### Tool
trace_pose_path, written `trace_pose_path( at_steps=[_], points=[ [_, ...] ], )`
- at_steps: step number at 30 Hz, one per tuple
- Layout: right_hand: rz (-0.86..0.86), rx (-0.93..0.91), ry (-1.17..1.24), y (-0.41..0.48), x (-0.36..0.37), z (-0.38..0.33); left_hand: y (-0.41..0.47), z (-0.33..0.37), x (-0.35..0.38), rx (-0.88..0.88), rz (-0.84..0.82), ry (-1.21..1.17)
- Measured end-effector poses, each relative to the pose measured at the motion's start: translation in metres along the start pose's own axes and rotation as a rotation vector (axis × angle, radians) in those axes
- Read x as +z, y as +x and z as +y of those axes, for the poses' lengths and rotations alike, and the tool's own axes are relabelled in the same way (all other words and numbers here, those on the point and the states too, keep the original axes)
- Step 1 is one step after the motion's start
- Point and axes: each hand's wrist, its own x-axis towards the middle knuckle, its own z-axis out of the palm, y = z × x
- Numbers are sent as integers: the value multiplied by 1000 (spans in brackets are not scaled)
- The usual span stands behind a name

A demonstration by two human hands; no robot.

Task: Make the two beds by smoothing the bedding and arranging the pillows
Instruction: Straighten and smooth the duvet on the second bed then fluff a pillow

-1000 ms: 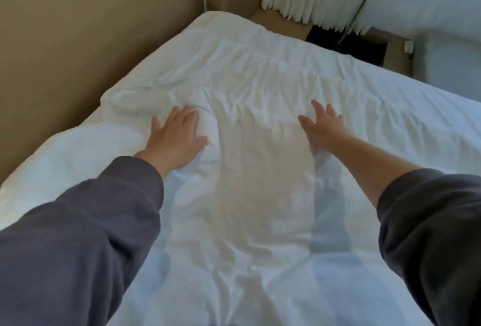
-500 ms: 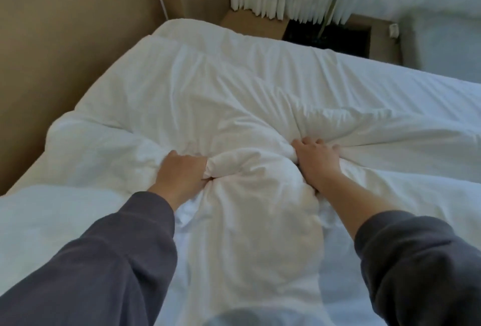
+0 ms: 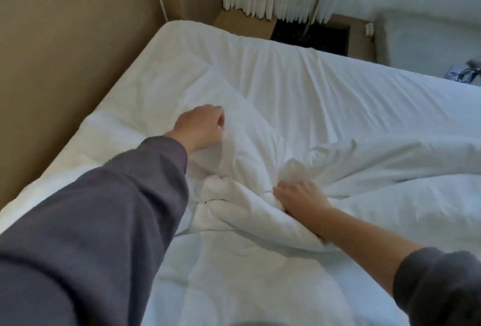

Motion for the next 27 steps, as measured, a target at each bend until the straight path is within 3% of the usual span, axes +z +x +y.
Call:
trace_pose_path(
  at_steps=[1, 3, 7, 9, 12, 16, 17, 20, 23, 25, 27],
  points=[
    [14, 0, -13, -3, 5, -4, 10, 15, -5, 99, 73, 50],
    [44, 11, -44, -3, 12, -7, 26, 42, -4, 255, -23, 252],
    [112, -12, -118, -2, 20, -5, 47, 54, 39, 266, -250, 668],
    [134, -21, -129, -6, 27, -8, 39, 48, 61, 215, -306, 729],
    [164, -28, -17, -8, 33, -1, 9, 45, 71, 164, -326, 613],
    [192, 77, 498, -6, 17, 26, -21, 32, 69, 191, -217, 550],
    [248, 119, 527, -6, 7, 33, -32, 28, 70, 186, -188, 545],
    [312, 214, 156, -1, -18, 54, -64, 17, 84, 288, 98, 616],
    [154, 208, 30, 0, -32, 64, -100, 8, 92, 346, 359, 569],
    [91, 175, 16, -9, -31, 55, -116, 6, 95, 293, 376, 551],
    [107, 138, 7, -23, -24, 41, -131, 12, 90, 196, 289, 522]
  ],
)
